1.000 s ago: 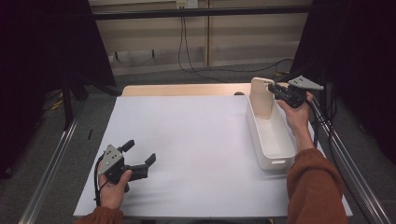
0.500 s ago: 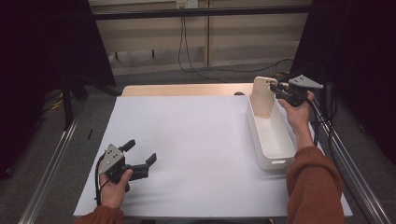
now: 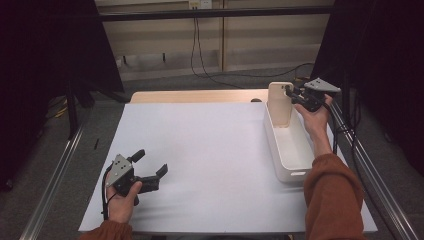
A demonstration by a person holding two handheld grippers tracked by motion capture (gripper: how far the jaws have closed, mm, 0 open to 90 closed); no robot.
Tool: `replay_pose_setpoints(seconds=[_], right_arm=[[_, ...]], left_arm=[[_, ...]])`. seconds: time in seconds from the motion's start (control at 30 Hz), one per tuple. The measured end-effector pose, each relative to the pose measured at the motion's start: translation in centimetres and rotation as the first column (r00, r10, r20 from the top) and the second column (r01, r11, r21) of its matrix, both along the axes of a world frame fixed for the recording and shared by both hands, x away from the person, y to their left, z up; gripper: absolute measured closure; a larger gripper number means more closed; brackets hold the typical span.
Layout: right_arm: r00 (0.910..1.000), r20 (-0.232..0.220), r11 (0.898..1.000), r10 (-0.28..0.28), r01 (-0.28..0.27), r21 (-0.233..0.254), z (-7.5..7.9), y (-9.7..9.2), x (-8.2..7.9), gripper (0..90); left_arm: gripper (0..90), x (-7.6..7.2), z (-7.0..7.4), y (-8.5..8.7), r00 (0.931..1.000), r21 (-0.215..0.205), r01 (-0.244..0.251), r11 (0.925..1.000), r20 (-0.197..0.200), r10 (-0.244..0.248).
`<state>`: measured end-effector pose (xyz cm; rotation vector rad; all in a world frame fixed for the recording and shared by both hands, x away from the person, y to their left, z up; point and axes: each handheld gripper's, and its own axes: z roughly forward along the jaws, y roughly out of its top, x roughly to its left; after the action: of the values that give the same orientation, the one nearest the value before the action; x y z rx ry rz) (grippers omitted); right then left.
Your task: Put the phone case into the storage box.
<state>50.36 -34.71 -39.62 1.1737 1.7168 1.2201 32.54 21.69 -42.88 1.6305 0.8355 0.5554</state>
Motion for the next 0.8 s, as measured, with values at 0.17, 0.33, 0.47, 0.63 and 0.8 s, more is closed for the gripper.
replay_pose_setpoints(seconds=[0.17,0.33,0.47,0.63,0.8], right_arm=[[1.0000,0.002,1.000,-0.006,0.006,0.002,-0.21,-0.13,0.24,72.6],[1.0000,-0.002,1.000,-0.004,0.004,-0.002,-0.10,0.01,0.50,71.8],[0.9999,-0.007,1.000,-0.008,0.008,-0.001,-0.16,-0.02,0.60,70.1],[0.9999,-0.003,1.000,-0.016,0.016,0.011,-0.26,-0.21,0.80,70.3],[0.9998,-0.003,1.000,-0.021,0.021,0.012,-0.31,-0.26,0.81,69.1]], left_arm=[[3.2,0.06,0.00,0.02,1.0000,0.007,0.003,1.0000,0.004,-0.003],[3.2,0.04,0.01,0.03,1.0000,0.005,-0.001,1.0000,0.003,0.001],[3.2,0.04,0.01,0.07,1.0000,0.007,0.001,1.0000,0.005,-0.001],[3.3,0.06,0.00,0.07,1.0000,0.006,-0.002,1.0000,0.002,0.002],[3.2,0.07,0.01,0.08,1.0000,0.006,-0.002,1.0000,0.003,0.002]])
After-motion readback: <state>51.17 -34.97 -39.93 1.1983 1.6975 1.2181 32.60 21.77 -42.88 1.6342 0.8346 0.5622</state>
